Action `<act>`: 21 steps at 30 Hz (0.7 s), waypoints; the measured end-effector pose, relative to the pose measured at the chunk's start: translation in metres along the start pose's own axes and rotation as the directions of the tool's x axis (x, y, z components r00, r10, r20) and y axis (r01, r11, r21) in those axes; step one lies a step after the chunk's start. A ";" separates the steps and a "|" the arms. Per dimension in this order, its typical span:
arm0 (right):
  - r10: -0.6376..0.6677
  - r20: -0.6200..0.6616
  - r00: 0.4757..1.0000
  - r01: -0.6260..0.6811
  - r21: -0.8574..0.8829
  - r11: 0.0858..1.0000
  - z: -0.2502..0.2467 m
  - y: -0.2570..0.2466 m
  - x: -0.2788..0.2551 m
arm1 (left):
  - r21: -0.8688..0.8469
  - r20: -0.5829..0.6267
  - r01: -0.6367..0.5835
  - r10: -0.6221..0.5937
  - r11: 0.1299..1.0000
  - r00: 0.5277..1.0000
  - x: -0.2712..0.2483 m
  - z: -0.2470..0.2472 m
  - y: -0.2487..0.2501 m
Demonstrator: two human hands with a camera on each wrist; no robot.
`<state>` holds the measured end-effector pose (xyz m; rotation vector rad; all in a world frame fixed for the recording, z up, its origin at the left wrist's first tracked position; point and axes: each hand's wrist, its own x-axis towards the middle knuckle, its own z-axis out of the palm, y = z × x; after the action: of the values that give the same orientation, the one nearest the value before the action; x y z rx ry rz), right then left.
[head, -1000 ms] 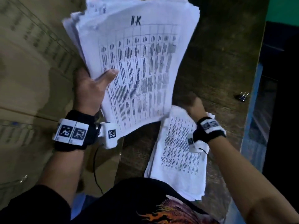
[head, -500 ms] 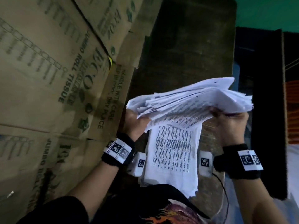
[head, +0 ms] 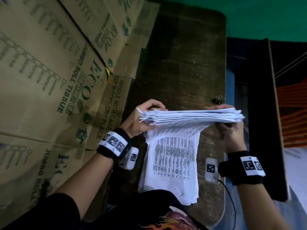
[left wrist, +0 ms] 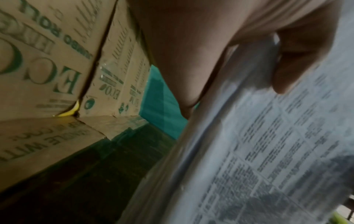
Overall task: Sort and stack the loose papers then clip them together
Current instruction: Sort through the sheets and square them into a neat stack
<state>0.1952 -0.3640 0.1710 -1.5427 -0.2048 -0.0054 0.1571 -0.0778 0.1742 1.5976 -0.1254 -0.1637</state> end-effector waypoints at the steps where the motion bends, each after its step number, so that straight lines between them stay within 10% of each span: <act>1: 0.019 -0.030 0.999 -0.018 0.018 1.000 -0.004 0.001 0.000 | 0.018 -0.024 -0.006 0.007 1.000 1.000 0.002 -0.003 0.001; 6: 0.040 -0.122 0.992 -0.050 -0.083 0.995 0.008 0.002 -0.001 | 0.054 -0.272 -0.035 0.049 0.998 0.961 0.008 0.011 -0.002; 13: -0.080 -0.303 0.950 0.038 -0.144 0.989 0.021 0.004 0.000 | -0.038 -0.614 -0.029 0.000 0.999 0.789 0.013 0.034 0.009; 21: -0.037 -0.227 0.973 -0.013 -0.215 0.976 0.016 -0.009 -0.013 | 0.112 -0.380 0.004 0.039 0.994 0.924 0.001 0.027 -0.004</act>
<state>0.1788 -0.3501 0.1779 -1.7421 -0.0298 -0.2216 0.1533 -0.1042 0.1690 1.7095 0.1567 0.1741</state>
